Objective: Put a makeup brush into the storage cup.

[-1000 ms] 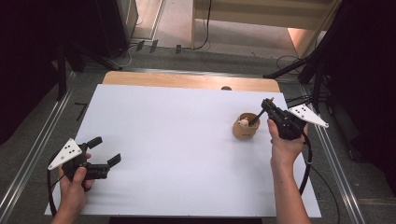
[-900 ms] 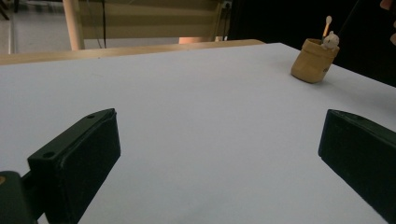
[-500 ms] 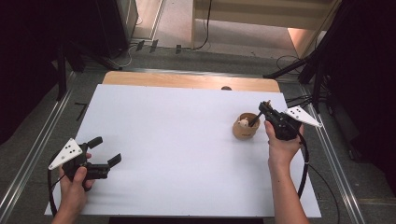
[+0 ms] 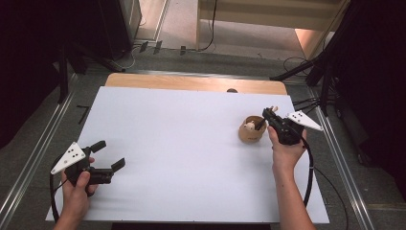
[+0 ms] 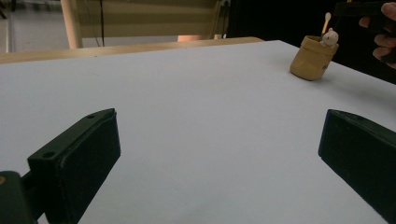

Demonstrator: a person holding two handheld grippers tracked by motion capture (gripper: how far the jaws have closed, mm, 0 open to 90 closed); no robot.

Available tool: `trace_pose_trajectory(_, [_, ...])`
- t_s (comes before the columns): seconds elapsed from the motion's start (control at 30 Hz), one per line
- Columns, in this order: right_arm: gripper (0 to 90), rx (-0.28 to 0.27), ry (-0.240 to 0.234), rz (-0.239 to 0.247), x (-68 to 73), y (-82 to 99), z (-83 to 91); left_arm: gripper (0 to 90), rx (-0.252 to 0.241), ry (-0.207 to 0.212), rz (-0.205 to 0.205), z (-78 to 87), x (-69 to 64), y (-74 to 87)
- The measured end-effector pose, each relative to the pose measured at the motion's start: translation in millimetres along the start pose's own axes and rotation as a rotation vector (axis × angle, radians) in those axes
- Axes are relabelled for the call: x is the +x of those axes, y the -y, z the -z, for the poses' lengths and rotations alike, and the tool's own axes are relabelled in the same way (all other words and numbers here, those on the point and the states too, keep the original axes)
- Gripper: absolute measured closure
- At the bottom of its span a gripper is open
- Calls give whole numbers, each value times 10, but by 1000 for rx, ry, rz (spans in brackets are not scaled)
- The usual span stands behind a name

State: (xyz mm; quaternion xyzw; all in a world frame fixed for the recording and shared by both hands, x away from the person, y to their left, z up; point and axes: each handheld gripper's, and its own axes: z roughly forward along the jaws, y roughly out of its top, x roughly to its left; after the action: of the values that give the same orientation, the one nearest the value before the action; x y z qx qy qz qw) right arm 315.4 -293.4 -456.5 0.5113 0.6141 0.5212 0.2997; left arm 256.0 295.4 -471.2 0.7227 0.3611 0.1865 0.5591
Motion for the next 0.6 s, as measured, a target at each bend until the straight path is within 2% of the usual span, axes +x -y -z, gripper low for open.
trace_pose_trajectory(0.07, [832, -8, -15, -9, 0, -2, 9, 0, -1, 1, 1, -1, 2, 1])
trace_pose_trajectory(0.17, [594, -26, 10, -22, 28, -22, 36, 0, -1, 0, 1, -3, 0, -2])
trace_pose_trajectory(0.33, [384, -20, -8, -75, 3, -38, 62, 0, -2, 2, 0, -12, -5, -5])
trace_pose_trajectory(0.47, [173, -35, -27, -81, -11, -57, 86, 0, -2, 5, 1, -20, -5, -9])
trace_pose_trajectory(0.6, [7, -34, -43, -82, -2, -69, 90, 0, -1, 8, -1, -35, -10, -12])
